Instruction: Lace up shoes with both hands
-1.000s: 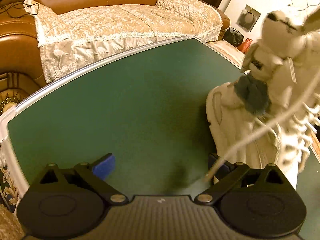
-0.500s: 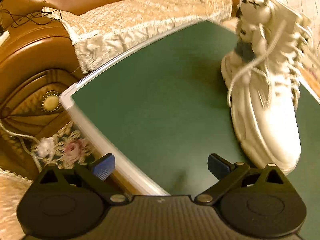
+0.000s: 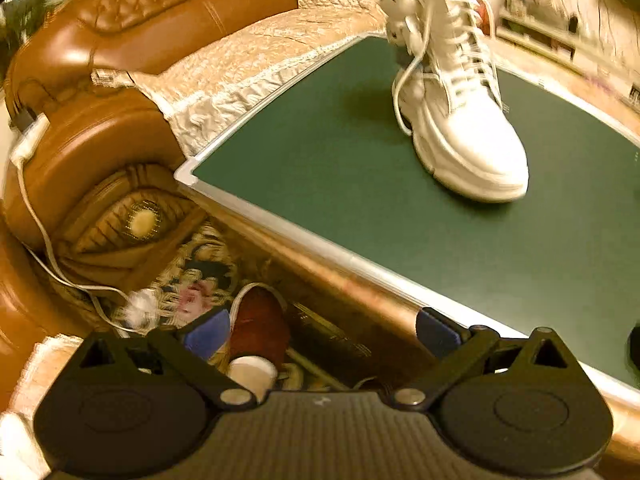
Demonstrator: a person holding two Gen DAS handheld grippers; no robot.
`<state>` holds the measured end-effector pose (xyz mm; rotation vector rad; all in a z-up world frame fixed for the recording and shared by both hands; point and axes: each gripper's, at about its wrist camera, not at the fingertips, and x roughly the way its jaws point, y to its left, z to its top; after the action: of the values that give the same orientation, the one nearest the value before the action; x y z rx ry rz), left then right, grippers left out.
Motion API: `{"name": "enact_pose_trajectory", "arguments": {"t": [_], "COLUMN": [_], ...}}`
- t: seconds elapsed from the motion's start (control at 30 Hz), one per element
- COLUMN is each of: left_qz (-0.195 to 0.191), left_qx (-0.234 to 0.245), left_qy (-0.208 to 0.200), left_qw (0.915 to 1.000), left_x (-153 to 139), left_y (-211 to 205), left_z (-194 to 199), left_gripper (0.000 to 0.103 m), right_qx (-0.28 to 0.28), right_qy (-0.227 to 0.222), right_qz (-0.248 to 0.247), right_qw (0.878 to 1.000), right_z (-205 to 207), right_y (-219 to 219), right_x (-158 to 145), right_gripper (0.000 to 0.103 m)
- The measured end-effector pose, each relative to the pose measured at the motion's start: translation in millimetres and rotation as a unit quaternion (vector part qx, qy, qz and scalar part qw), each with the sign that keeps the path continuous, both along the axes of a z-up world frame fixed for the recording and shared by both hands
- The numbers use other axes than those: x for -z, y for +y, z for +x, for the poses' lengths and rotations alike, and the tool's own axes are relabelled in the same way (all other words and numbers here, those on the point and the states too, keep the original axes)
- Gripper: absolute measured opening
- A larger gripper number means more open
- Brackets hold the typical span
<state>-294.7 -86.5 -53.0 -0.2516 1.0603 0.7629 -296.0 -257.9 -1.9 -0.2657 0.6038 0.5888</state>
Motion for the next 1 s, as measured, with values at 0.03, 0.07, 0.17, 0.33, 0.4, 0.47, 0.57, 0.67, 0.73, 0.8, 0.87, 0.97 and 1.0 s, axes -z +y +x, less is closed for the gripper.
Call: {"name": "enact_pose_trajectory", "arguments": {"t": [0.03, 0.07, 0.17, 0.33, 0.4, 0.47, 0.57, 0.67, 0.73, 0.8, 0.87, 0.97, 1.0], "left_qz": [0.002, 0.003, 0.001, -0.009, -0.015, -0.019, -0.017, -0.01, -0.011, -0.014, -0.016, -0.02, -0.019], "left_qx": [-0.002, -0.004, -0.013, -0.021, -0.022, -0.022, -0.016, -0.004, 0.002, 0.004, 0.0, -0.002, -0.002], "left_qy": [-0.003, -0.008, -0.029, -0.052, -0.06, -0.064, -0.063, -0.075, -0.086, -0.098, -0.106, -0.111, -0.111], "left_qw": [1.0, 1.0, 0.9995, 0.9984, 0.9979, 0.9976, 0.9977, 0.9971, 0.9962, 0.9951, 0.9943, 0.9937, 0.9936], "left_x": [-2.8, -5.8, -17.6, -29.5, -30.9, -32.3, -35.3, -39.5, -42.6, -45.4, -47.9, -49.7, -49.9], "left_y": [-3.5, -7.0, -8.9, -11.9, -13.4, -15.6, -19.7, -23.9, -25.2, -24.7, -22.7, -20.1, -19.6], "left_z": [-1.8, -3.5, -11.2, -21.0, -23.0, -23.4, -20.7, -19.8, -20.5, -22.1, -23.8, -24.2, -23.9], "left_gripper": [0.102, 0.102, 0.102, 0.102, 0.102, 0.102, 0.102, 0.102, 0.102, 0.102, 0.102, 0.102, 0.102], "right_qx": [0.001, 0.003, 0.001, -0.013, -0.009, -0.006, -0.006, -0.008, -0.012, -0.018, -0.02, -0.019, -0.019], "right_qy": [-0.007, -0.007, 0.019, 0.078, 0.082, 0.084, 0.079, 0.079, 0.083, 0.085, 0.083, 0.08, 0.078], "right_qz": [0.0, 0.003, 0.021, 0.052, 0.049, 0.047, 0.049, 0.05, 0.05, 0.049, 0.048, 0.049, 0.049], "right_qw": [1.0, 1.0, 1.0, 0.996, 0.995, 0.995, 0.996, 0.996, 0.995, 0.995, 0.995, 0.995, 0.996], "right_z": [-2.9, -4.0, 0.5, 29.5, 34.1, 37.6, 38.7, 40.1, 40.9, 41.5, 41.9, 42.5, 42.6], "right_y": [2.2, 2.8, 3.2, -2.7, -4.0, -7.3, -13.8, -12.5, -10.4, -13.2, -12.8, -11.6, -11.2], "right_x": [-6.2, -9.0, -12.3, -10.0, -8.3, -7.1, -7.7, -9.0, -9.3, -8.4, -9.6, -11.8, -12.6], "right_gripper": [0.087, 0.087, 0.087, 0.087, 0.087, 0.087, 0.087, 0.087, 0.087, 0.087, 0.087, 0.087, 0.087]}}
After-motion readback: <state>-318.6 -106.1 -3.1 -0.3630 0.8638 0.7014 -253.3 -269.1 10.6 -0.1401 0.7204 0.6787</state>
